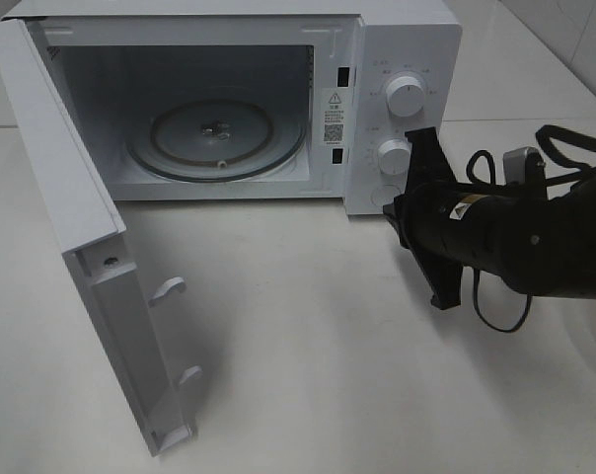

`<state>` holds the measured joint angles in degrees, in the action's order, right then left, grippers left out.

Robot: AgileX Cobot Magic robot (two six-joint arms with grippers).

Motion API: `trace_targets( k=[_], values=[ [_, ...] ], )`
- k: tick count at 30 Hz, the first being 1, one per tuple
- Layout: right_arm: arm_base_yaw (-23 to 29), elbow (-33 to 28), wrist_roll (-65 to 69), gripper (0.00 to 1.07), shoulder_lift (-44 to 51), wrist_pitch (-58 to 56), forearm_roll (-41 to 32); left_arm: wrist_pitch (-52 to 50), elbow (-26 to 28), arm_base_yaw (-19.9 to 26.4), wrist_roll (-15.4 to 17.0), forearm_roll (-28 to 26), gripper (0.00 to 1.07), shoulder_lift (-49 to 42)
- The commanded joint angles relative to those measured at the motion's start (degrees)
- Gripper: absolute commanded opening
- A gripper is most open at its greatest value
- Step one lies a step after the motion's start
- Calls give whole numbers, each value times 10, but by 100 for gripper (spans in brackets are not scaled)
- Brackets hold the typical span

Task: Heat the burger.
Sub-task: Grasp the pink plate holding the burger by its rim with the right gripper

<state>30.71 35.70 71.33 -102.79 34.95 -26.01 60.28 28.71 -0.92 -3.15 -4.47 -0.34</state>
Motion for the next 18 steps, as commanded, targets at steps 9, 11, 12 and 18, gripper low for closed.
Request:
trace_targets(
  k=[9,11,12,18],
  values=[
    [0,-2,-119,1,69,-208,144,-8,-2,-3,2,-2,100,-14],
    [0,1,-135,1,75,-241,183,-8,-2,-3,2,-2,100,-14],
    [0,3,-144,1,76,-257,203,-8,-2,-3,2,-2,100,-14],
    [0,53,-281,3,85,-443,260,-8,-2,-3,2,-2,100,-14]
  ],
)
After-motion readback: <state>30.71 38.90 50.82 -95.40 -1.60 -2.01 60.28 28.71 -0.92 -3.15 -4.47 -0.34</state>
